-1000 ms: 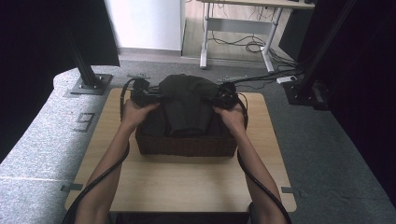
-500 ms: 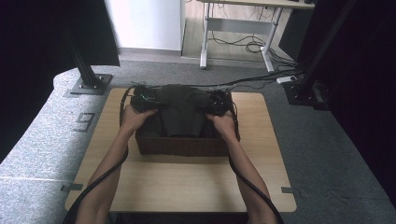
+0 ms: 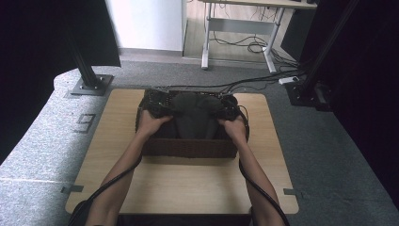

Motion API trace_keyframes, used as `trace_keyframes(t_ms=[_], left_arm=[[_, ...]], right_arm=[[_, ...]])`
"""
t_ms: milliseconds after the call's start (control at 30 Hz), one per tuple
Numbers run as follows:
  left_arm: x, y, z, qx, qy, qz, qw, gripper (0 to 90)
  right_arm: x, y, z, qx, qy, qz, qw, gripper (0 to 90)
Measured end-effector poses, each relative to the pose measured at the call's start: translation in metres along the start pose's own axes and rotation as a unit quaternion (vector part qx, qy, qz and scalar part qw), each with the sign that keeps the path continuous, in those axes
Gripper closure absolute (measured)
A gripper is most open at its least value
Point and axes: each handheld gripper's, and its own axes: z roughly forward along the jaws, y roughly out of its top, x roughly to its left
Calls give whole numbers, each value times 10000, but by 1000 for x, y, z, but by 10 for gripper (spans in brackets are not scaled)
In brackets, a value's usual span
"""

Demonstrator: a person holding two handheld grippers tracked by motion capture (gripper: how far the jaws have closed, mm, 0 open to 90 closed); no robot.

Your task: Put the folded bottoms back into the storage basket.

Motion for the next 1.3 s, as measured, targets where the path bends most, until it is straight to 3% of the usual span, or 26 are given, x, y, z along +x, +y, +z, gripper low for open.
trace_keyframes(t_ms=[133, 233, 400, 533, 667, 700, 733, 767, 833, 900, 1033, 1167, 1300], left_arm=[[1, -2, -2, 101, 100, -44, 9999, 672], [4, -4, -11, 224, 303, -58, 9993, 672], [10, -10, -24, 306, 461, -216, 9982, 673], [13, -9, -22, 463, 606, -296, 9967, 667], [11, -3, -8, 748, 1200, -176, 9898, 583], [11, -1, -2, 897, 1459, -112, 9852, 538], [11, -1, -1, 929, 1554, -91, 9834, 486], [10, 0, 1, 989, 1734, -33, 9799, 465], [10, 0, 1, 978, 1972, -49, 9755, 411], [10, 2, -3, 947, 2098, -89, 9731, 360], [11, 4, -17, 805, 2222, -49, 9717, 327], [13, 3, -27, 694, 2179, -6, 9735, 313], [14, 0, -31, 601, 2031, -21, 9773, 295]], right_arm=[[-2, 0, 2, 113, -35, -20, 9999, 727], [4, 4, 9, 177, 9, -93, 9998, 725], [18, 12, 25, 341, 80, -199, 9992, 723], [20, 13, 34, 432, 81, -199, 9988, 721], [14, 12, 36, 488, -38, -75, 9988, 677], [13, 12, 36, 488, -102, -55, 9987, 645], [11, 13, 36, 485, -254, -62, 9985, 574], [10, 13, 36, 477, -319, -73, 9983, 539], [6, 15, 35, 375, -552, -64, 9978, 439], [2, 16, 33, 345, -653, -29, 9973, 396], [-1, 17, 27, 252, -813, -102, 9963, 368], [-1, 18, 19, 150, -949, -224, 9951, 372], [-3, 17, 12, 116, -939, -279, 9951, 421]])
